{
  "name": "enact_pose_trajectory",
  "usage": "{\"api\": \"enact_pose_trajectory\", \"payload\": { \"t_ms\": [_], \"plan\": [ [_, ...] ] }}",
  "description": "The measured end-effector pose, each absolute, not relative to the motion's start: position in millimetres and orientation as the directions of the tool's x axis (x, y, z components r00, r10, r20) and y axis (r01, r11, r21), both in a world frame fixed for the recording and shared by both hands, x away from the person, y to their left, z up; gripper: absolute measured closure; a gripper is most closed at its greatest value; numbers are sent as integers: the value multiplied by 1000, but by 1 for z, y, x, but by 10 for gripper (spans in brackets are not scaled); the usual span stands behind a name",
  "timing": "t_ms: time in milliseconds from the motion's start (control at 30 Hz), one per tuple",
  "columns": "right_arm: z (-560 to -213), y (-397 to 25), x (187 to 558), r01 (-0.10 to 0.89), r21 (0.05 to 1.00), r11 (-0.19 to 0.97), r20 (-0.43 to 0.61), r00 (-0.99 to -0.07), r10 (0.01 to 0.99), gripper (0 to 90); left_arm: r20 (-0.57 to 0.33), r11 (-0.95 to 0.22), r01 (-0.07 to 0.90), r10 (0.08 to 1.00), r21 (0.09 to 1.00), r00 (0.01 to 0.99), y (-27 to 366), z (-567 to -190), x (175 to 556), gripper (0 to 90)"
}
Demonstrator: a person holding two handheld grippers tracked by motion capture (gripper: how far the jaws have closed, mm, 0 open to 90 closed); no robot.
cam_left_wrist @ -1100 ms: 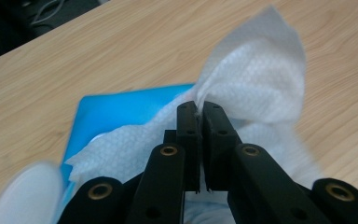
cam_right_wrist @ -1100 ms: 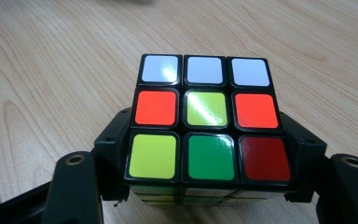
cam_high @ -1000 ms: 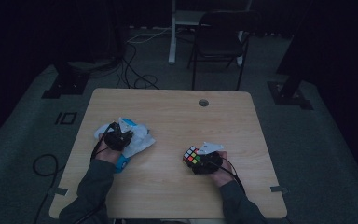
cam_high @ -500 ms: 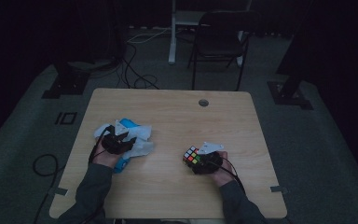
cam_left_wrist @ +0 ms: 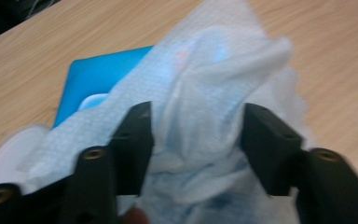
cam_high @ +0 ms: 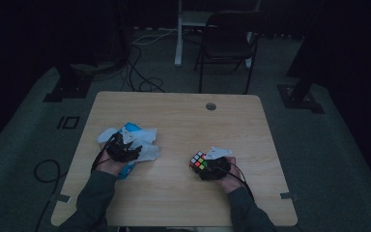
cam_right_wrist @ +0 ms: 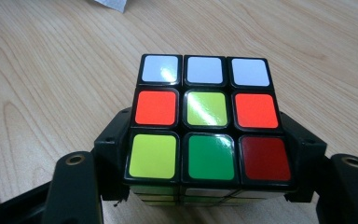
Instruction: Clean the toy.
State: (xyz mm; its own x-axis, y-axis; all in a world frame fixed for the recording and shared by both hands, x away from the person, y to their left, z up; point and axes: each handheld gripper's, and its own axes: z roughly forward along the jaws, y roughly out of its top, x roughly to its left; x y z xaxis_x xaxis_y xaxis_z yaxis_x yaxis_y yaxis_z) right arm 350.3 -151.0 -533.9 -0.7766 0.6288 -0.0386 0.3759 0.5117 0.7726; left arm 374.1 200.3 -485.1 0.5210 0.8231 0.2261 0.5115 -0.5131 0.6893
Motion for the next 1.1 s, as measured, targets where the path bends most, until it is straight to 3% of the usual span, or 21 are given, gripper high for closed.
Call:
{"api": "enact_pose_trajectory", "payload": {
  "t_ms": [33, 133, 267, 333, 800, 1100],
  "plan": [
    [-534, -151, 350, 376, 773, 512, -39, -777, 629, 336, 218, -502, 527, 833, 685, 509, 201, -484, 377, 527],
    [-534, -151, 350, 378, 772, 511, -36, -777, 629, 336, 205, -496, 542, 836, 679, 508, 201, -483, 382, 719],
    [-534, -151, 350, 376, 771, 513, -38, -778, 628, 336, 218, -514, 542, 828, 665, 517, 198, -482, 385, 756],
    [-533, -151, 349, 374, 770, 518, -43, -778, 626, 336, 202, -498, 535, 832, 683, 517, 199, -478, 385, 861],
    [-530, -143, 341, 300, 760, 577, -143, -788, 599, 337, 100, -438, 485, 811, 756, 577, 188, -465, 380, 884],
    [-528, -134, 333, 240, 751, 615, -208, -798, 566, 337, 80, -440, 451, 779, 777, 622, 171, -459, 378, 883]
  ]
}}
